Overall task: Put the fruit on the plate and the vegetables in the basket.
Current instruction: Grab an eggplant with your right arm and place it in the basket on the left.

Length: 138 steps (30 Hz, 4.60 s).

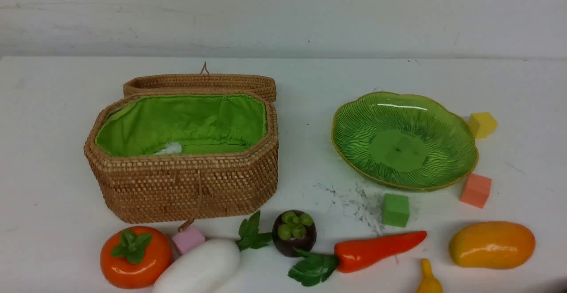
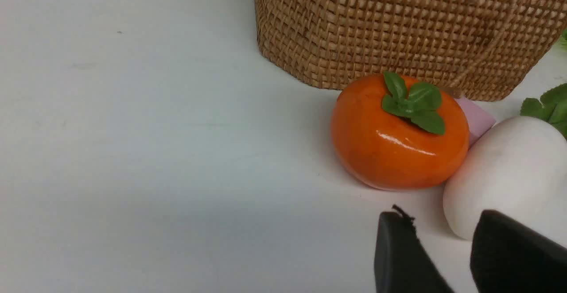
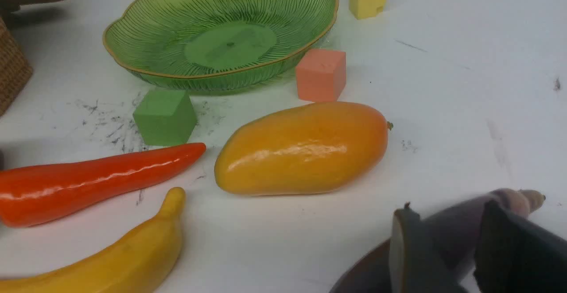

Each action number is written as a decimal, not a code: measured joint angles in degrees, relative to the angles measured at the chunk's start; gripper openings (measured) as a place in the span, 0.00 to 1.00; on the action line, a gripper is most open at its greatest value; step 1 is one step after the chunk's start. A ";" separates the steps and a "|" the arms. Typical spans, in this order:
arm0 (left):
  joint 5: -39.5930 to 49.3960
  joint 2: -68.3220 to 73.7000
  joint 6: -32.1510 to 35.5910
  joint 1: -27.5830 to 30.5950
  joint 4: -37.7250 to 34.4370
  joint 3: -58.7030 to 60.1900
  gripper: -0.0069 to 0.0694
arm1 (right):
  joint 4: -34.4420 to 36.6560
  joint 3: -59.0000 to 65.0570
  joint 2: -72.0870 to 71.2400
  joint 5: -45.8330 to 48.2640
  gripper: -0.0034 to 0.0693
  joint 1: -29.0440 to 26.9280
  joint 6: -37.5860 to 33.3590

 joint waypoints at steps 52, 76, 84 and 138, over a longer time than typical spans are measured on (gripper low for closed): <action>0.00 0.00 0.00 0.00 0.00 0.00 0.40 | -0.18 0.34 0.00 -32.04 0.38 0.00 0.58; 0.00 0.00 0.00 0.00 0.00 0.00 0.40 | -0.20 -52.71 28.59 0.32 0.38 0.00 11.05; 0.00 0.00 0.00 0.00 0.00 0.00 0.40 | 0.02 -49.90 44.88 20.60 0.38 0.00 9.04; 0.00 0.00 0.00 0.00 0.00 0.00 0.40 | -0.65 -43.70 71.54 20.88 0.57 -7.49 28.59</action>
